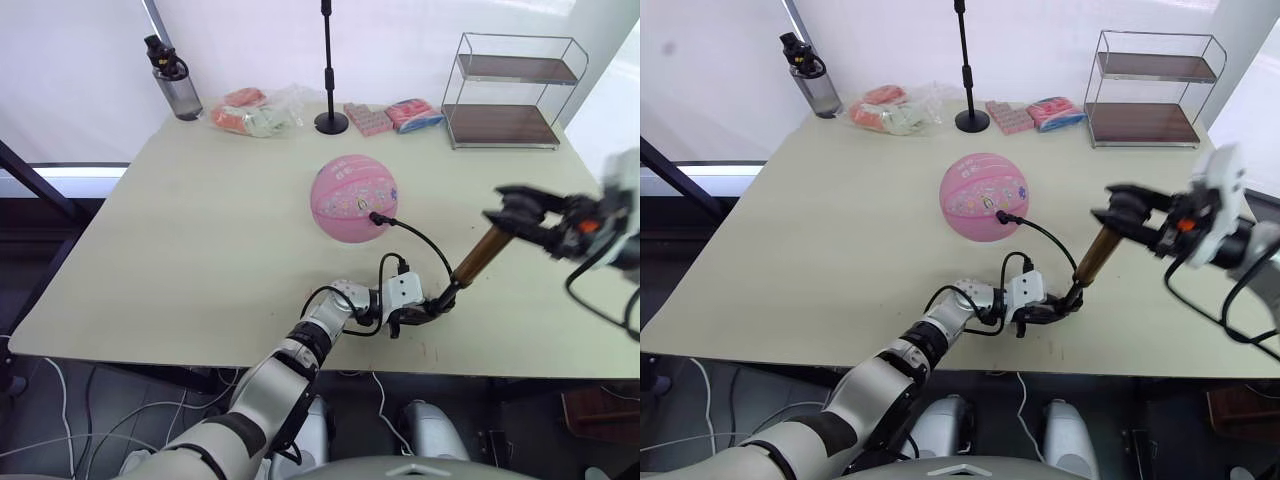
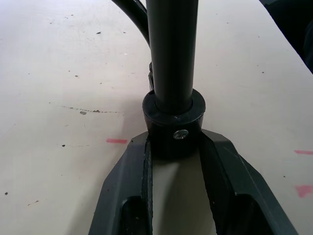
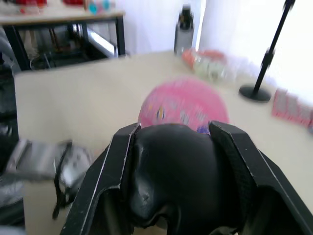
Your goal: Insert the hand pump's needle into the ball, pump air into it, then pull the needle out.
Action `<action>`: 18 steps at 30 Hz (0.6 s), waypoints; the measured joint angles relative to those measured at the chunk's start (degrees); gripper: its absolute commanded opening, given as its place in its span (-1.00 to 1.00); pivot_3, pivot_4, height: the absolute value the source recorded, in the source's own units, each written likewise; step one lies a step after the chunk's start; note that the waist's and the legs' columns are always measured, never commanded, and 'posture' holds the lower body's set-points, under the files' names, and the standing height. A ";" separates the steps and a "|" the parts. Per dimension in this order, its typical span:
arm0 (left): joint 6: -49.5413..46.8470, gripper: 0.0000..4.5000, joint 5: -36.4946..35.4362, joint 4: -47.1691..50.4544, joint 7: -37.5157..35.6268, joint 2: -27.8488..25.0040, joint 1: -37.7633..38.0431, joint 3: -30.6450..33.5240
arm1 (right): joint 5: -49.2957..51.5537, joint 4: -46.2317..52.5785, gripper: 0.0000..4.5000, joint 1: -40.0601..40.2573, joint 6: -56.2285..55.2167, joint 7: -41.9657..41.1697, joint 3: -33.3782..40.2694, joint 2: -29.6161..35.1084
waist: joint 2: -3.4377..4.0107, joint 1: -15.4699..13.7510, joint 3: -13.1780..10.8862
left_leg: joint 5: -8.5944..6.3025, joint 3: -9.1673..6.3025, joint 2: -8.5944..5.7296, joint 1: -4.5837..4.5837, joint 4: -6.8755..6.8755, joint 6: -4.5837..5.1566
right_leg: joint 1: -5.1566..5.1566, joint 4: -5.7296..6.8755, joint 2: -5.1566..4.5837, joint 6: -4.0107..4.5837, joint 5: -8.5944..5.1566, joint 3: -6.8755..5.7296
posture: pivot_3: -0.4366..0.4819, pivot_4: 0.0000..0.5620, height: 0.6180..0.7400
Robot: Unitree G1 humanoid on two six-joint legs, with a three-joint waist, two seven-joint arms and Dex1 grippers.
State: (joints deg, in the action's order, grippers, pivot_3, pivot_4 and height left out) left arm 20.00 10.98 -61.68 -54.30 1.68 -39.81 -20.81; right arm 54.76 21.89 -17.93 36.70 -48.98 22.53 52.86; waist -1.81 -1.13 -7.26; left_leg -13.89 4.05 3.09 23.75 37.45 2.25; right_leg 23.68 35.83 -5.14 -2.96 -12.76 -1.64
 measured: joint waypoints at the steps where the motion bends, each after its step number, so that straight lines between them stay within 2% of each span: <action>1: 0.00 -0.54 -0.04 0.00 -0.02 0.01 -0.01 0.02 | 0.58 0.18 -0.21 -0.58 1.01 0.12 0.49 0.89 | -0.04 -0.01 -0.02 | 0.00 0.01 0.01 0.00 0.00 0.01 | 0.00 -0.01 0.00 0.00 0.00 0.01 | -0.05 -0.47 0.86; 10: 0.25 -0.54 -0.10 0.34 -0.49 0.19 -0.03 0.02 | 4.73 -1.56 -0.21 -2.79 6.95 2.88 0.86 2.38 | -0.10 -0.18 -0.17 | -0.15 0.27 -0.08 0.14 0.00 0.25 | 0.16 -0.08 -0.12 -0.03 0.05 0.23 | -0.05 -0.47 0.86; 14: 0.25 -0.54 0.01 0.32 -0.28 0.21 0.17 -0.08 | 1.89 2.15 -0.21 2.82 2.79 1.76 3.21 0.01 | -0.25 -0.35 -0.08 | -0.20 0.29 -0.08 0.07 0.01 0.31 | 0.11 -0.10 -0.10 -0.04 0.04 0.24 | -0.05 -0.47 0.86; 18: 0.16 -0.54 0.17 0.20 0.53 -0.08 0.41 -0.08 | -4.79 3.46 -0.21 9.02 -4.10 1.42 0.69 -4.12 | -0.40 0.16 0.12 | -0.19 0.29 -0.03 -0.05 0.11 0.31 | 0.00 -0.09 -0.07 -0.14 0.07 0.27 | -0.05 -0.47 0.86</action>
State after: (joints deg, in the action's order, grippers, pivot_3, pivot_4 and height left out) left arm 20.16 11.14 -61.48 -53.77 1.61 -39.39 -20.89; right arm 49.97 25.35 -8.92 32.60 -47.57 23.22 48.74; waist -2.21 -0.97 -7.14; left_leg -14.09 4.34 3.07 23.70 37.56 2.56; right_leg 23.68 35.75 -5.22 -3.10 -12.68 -1.38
